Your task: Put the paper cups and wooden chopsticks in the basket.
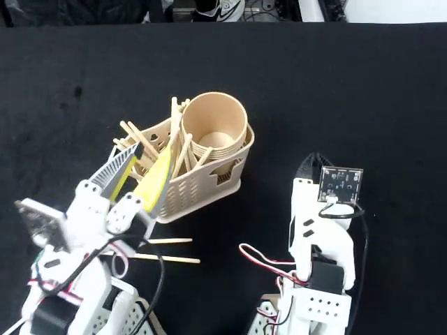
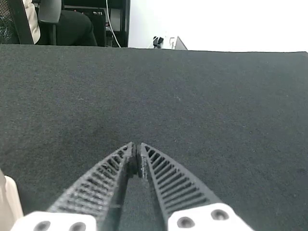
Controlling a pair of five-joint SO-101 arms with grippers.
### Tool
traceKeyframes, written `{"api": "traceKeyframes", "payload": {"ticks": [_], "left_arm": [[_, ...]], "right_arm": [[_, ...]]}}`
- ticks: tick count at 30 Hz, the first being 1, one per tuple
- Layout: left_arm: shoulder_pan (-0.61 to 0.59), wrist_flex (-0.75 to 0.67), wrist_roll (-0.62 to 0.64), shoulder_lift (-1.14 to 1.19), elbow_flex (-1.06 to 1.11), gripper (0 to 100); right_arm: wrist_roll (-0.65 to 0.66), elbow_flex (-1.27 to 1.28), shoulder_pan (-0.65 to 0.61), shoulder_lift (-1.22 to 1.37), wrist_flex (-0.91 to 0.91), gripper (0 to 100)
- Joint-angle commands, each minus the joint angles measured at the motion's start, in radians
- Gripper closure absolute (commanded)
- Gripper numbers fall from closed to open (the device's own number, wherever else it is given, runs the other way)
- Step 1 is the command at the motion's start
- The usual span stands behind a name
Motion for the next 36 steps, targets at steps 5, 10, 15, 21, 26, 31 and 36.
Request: {"api": "traceKeyframes", "payload": {"ticks": [5,10,15,21,26,31,36], "left_arm": [[-0.254,0.077,-0.021,0.377,-0.305,83],[-0.470,0.379,-0.023,0.822,-0.704,84],[-0.493,0.706,-0.109,1.272,-1.098,84],[-0.538,0.895,-0.147,1.694,-1.414,84],[-0.593,0.902,-0.184,1.956,-1.557,84],[-0.585,0.905,-0.245,2.199,-1.719,84],[-0.590,0.919,-0.298,2.429,-1.883,84]], "right_arm": [[0.009,-0.015,0.011,-0.047,-0.003,98.5],[0.009,-0.015,0.011,-0.047,-0.003,98.5],[0.009,-0.015,0.011,-0.047,-0.003,98.5],[0.009,-0.015,0.011,-0.047,-0.003,98.5],[0.009,-0.015,0.011,-0.047,-0.003,98.5],[0.009,-0.015,0.011,-0.047,-0.003,98.5],[0.009,-0.015,0.011,-0.047,-0.003,98.5]]}}
